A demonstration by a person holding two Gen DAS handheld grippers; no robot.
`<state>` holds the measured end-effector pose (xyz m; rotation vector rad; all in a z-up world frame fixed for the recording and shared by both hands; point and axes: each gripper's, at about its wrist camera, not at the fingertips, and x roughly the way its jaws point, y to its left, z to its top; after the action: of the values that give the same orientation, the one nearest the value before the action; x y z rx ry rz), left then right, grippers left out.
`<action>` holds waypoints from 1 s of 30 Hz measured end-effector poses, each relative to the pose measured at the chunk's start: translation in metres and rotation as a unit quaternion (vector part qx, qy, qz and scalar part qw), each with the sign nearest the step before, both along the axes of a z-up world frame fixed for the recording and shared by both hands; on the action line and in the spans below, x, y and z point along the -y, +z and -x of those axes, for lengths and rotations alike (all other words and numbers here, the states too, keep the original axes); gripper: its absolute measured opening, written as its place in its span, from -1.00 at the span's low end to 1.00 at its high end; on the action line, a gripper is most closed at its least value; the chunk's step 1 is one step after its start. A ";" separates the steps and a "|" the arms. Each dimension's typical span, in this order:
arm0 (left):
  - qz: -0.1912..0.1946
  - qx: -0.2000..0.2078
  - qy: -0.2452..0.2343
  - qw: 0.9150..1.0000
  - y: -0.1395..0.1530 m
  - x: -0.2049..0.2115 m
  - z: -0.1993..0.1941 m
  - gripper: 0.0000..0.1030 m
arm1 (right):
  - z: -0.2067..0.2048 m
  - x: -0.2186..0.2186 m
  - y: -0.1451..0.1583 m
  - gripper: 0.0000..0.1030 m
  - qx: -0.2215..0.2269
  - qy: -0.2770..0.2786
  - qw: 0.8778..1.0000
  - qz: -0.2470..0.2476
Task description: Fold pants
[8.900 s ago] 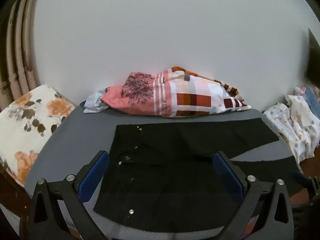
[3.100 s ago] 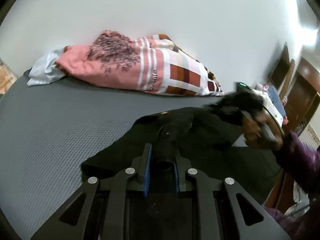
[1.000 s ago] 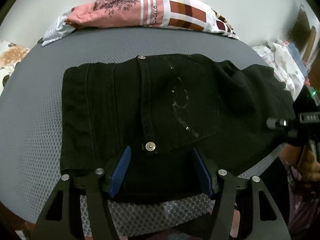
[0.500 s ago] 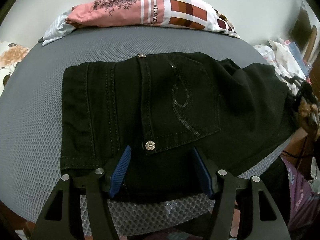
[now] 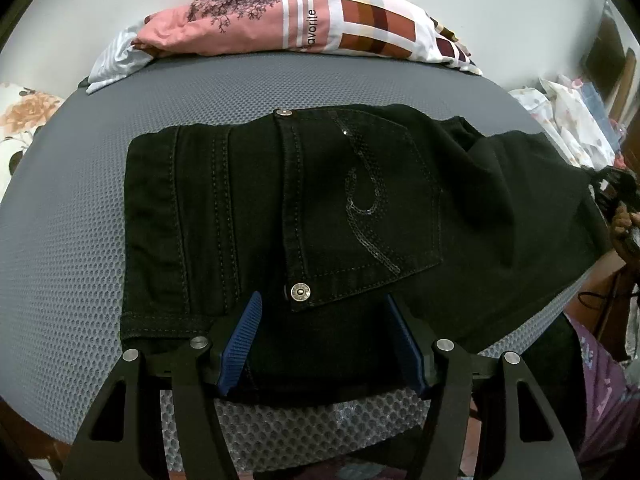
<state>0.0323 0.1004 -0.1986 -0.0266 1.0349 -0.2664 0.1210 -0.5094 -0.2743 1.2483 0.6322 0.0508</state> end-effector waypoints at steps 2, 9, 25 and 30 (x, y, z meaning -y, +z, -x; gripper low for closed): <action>0.002 -0.001 0.001 1.000 0.000 0.000 0.000 0.24 | 0.009 0.003 0.008 -0.89 0.008 -0.004 1.000 0.006; 0.009 -0.003 -0.006 1.000 0.003 -0.003 0.001 0.24 | 0.058 0.016 0.022 -0.90 0.002 -0.010 1.000 0.025; 0.009 0.013 -0.037 0.999 0.002 -0.004 0.008 0.25 | 0.135 0.038 -0.025 -0.90 -0.051 -0.035 0.998 -0.006; 0.007 0.018 -0.041 0.999 0.002 -0.004 0.009 0.26 | 0.146 0.042 -0.023 -0.90 -0.048 -0.041 0.998 0.003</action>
<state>0.0234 0.1041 -0.1965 0.0077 0.9993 -0.3483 -0.0246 -0.5515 -0.2969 1.2762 0.6625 -0.0794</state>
